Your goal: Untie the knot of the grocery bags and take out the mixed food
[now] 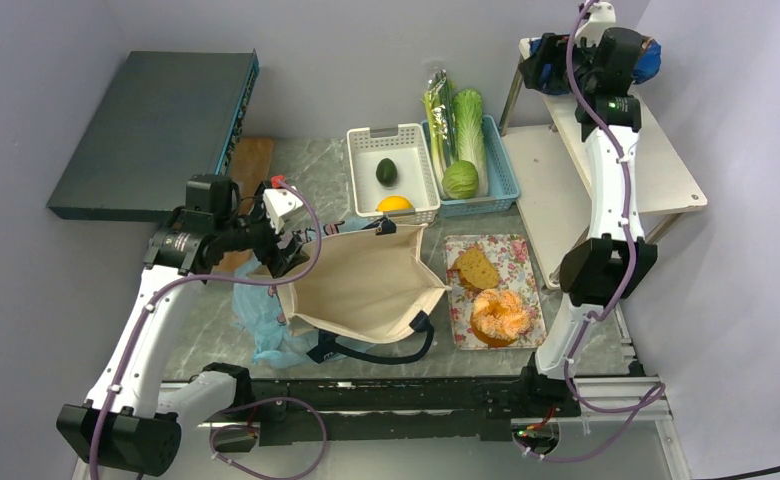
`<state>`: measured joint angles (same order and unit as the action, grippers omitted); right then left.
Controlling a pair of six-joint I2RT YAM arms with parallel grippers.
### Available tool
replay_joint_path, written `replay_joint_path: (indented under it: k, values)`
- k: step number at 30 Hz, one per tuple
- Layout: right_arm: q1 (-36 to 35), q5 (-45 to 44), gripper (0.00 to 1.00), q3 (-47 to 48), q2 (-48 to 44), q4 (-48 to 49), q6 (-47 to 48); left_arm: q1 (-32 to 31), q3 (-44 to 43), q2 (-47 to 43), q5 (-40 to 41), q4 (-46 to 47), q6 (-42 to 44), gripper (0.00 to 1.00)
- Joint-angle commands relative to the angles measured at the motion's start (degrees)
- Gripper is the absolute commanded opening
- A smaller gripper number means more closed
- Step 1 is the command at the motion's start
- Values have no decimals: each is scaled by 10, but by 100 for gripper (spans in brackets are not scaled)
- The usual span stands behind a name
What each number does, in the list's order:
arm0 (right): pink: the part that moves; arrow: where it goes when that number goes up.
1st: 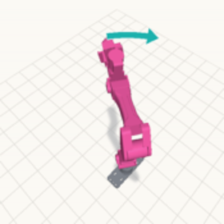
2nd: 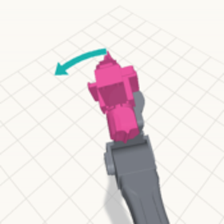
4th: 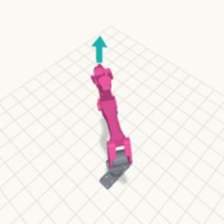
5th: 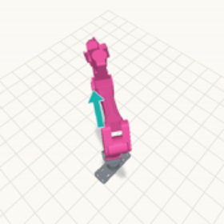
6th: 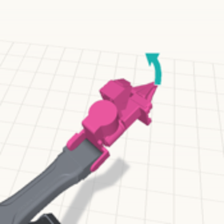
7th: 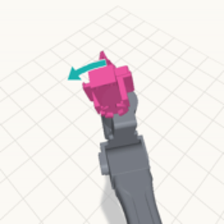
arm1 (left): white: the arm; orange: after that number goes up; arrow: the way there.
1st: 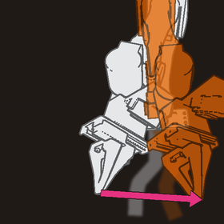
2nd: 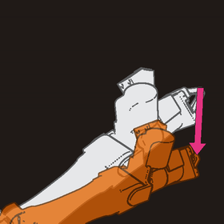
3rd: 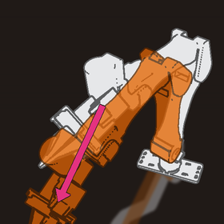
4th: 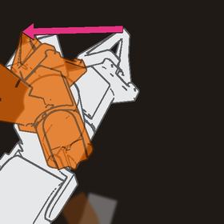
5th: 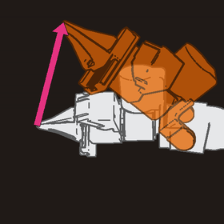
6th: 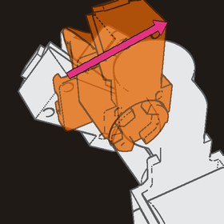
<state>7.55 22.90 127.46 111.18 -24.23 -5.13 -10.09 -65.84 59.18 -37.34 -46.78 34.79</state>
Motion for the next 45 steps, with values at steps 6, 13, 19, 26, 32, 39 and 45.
replay_joint_path:
  k: [6, 13, 19, 26, 32, 39, 45]
  values:
    - [-69, 88, 87, -81, -156, -48, 90, 19, -55, 61, 107, 19, -63, 90]
    - [-177, 104, 88, -247, -257, -101, 166, 35, -75, 130, 128, -8, -69, 82]
    - [-220, 113, 88, -338, -305, -117, 166, 35, -64, 129, 123, 10, -74, 76]
    - [-281, 135, 88, -381, -321, -111, 129, 35, -75, 126, 78, -5, -71, 66]
    - [-352, 127, 88, -450, -343, -95, 105, 34, -62, 133, 102, -23, -66, 64]
    - [-366, 87, 86, -467, -337, -103, 117, 35, -42, 136, 136, -19, -75, 92]
    - [-366, 79, 94, -433, -333, -100, 109, 35, -66, 111, 104, -11, -100, 99]
